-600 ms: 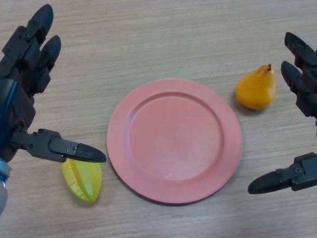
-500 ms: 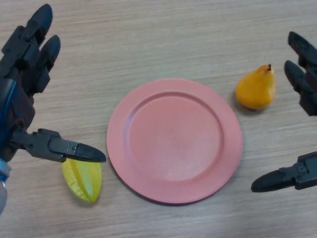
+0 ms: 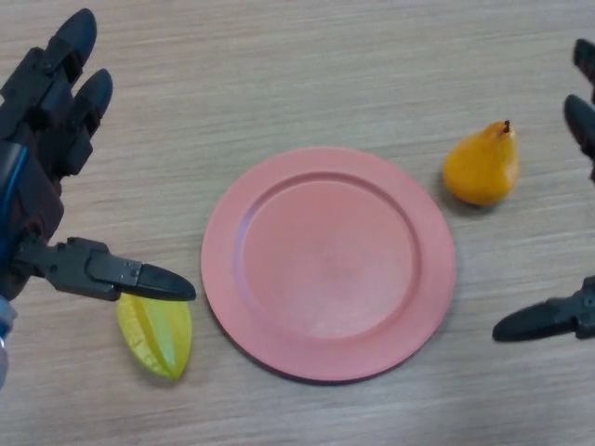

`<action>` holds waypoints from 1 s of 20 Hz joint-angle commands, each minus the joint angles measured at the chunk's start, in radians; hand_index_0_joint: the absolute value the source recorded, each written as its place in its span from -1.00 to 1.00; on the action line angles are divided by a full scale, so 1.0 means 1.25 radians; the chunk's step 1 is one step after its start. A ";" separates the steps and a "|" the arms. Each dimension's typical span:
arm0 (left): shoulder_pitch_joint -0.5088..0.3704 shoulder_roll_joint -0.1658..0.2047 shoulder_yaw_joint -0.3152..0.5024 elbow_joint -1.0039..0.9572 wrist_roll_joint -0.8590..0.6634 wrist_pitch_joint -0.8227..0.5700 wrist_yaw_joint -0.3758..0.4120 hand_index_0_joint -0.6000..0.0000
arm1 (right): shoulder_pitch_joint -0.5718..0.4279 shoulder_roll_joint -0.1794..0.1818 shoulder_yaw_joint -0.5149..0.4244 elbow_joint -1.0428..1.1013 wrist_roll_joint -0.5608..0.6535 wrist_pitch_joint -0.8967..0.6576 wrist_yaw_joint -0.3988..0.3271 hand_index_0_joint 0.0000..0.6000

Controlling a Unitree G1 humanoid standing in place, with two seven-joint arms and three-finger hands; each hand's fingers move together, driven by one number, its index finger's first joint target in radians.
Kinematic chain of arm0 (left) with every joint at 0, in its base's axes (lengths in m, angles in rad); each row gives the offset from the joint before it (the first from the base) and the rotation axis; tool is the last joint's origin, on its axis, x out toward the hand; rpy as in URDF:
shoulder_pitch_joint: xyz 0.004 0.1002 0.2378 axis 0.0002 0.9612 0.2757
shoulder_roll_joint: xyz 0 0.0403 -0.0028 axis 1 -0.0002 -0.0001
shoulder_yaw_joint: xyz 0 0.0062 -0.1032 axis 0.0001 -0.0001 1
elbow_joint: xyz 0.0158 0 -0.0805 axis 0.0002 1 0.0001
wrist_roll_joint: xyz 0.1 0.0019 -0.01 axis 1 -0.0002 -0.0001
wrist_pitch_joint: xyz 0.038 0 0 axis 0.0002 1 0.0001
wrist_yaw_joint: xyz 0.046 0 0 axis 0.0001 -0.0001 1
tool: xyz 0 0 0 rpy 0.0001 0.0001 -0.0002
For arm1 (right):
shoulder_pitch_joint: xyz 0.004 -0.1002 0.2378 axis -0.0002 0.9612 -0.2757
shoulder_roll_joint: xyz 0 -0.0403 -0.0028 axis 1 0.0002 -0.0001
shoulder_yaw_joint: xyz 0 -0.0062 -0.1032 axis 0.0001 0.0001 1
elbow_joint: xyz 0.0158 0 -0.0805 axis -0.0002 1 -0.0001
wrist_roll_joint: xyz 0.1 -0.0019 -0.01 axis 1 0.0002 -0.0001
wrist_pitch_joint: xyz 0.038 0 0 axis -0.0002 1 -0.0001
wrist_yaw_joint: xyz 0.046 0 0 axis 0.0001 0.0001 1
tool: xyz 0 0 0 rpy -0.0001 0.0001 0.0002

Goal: Pick up the yellow pear and place it on the plate

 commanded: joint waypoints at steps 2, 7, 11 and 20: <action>-0.019 0.023 0.036 -0.037 0.004 -0.078 0.022 1.00 | -0.070 -0.050 -0.035 0.047 0.045 -0.127 -0.020 -1.00; 0.020 0.011 0.039 -0.065 -0.013 -0.024 -0.002 1.00 | -0.142 -0.078 -0.014 0.265 0.002 -0.281 -0.019 -1.00; 0.028 0.004 0.051 -0.060 -0.025 -0.018 -0.008 1.00 | -0.227 -0.095 0.015 0.484 -0.053 -0.438 -0.061 -1.00; 0.054 0.009 0.094 -0.035 -0.019 -0.081 -0.011 1.00 | -0.407 -0.132 0.044 0.931 -0.126 -0.664 -0.086 -1.00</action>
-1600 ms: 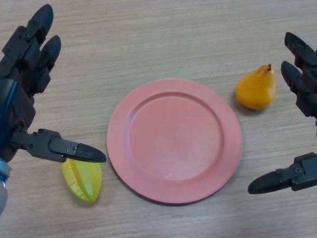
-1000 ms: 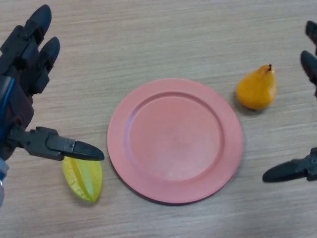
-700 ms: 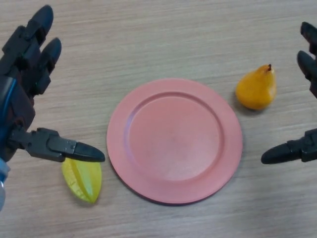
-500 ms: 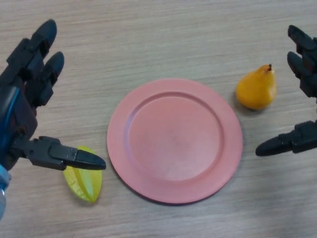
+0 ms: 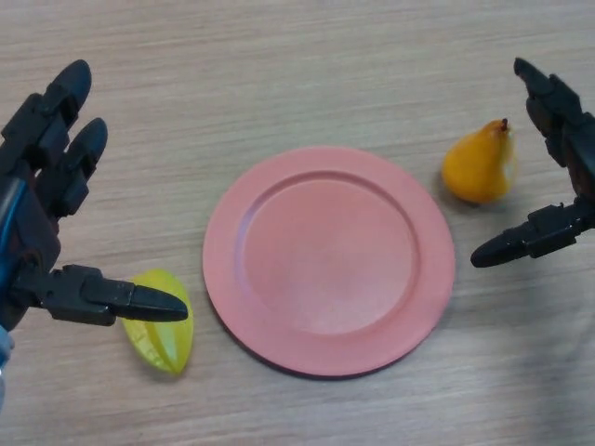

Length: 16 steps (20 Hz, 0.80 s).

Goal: Pick up the yellow pear and place it on the plate

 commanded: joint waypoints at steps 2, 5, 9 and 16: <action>-0.008 0.032 0.079 -0.044 -0.017 -0.123 -0.011 1.00 | -0.103 -0.050 -0.041 0.081 -0.012 -0.176 -0.059 -1.00; -0.010 0.031 0.084 -0.048 -0.034 -0.113 -0.016 1.00 | -0.148 -0.050 -0.035 0.181 -0.026 -0.212 -0.074 -1.00; 0.001 0.032 0.087 -0.054 -0.043 -0.093 -0.021 1.00 | -0.208 -0.055 -0.028 0.339 -0.033 -0.281 -0.095 -1.00; -0.003 0.029 0.083 -0.039 -0.028 -0.101 -0.026 1.00 | -0.297 -0.073 -0.039 0.564 -0.009 -0.363 -0.104 -1.00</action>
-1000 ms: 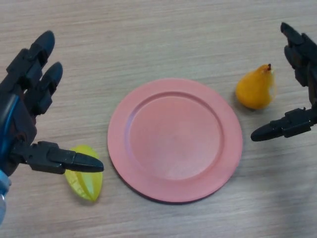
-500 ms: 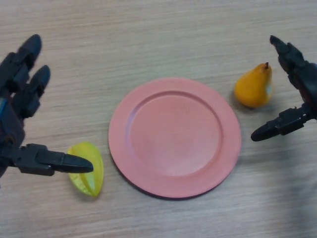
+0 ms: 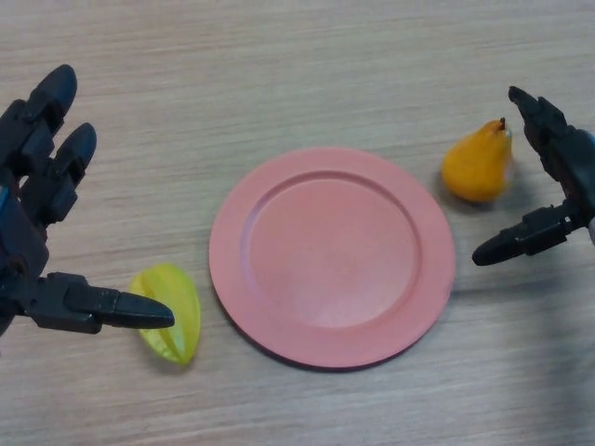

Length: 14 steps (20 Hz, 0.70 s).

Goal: Pick up the yellow pear and place it on the plate

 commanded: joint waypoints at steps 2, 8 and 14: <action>-0.025 0.031 0.051 -0.030 0.003 -0.102 -0.005 1.00 | -0.097 -0.060 -0.038 0.019 0.034 -0.138 -0.058 -1.00; -0.026 0.031 0.077 -0.004 0.010 -0.159 0.006 1.00 | -0.134 -0.050 -0.050 0.075 0.064 -0.143 -0.045 -1.00; -0.013 0.040 0.092 -0.001 0.012 -0.148 0.006 1.00 | -0.149 -0.036 -0.040 0.102 0.049 -0.151 -0.043 -1.00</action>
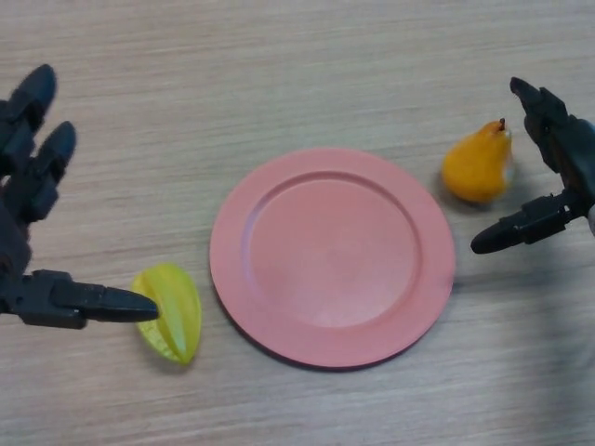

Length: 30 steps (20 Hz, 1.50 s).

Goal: Pick up the yellow pear and place it on the plate

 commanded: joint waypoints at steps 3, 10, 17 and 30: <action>-0.017 0.036 0.067 -0.035 -0.009 -0.110 0.011 1.00 | -0.083 -0.022 -0.036 -0.025 0.053 -0.104 -0.033 -1.00; -0.031 0.047 0.078 -0.029 -0.001 -0.125 0.029 1.00 | -0.107 -0.051 0.054 -0.001 -0.192 -0.111 -0.197 -1.00; -0.018 0.037 0.083 -0.022 0.010 -0.176 0.039 1.00 | -0.127 -0.036 0.043 0.003 -0.272 -0.095 -0.234 -1.00; 0.008 0.032 0.093 -0.009 0.033 -0.203 0.023 1.00 | -0.116 -0.027 0.059 0.027 -0.387 -0.112 -0.280 0.50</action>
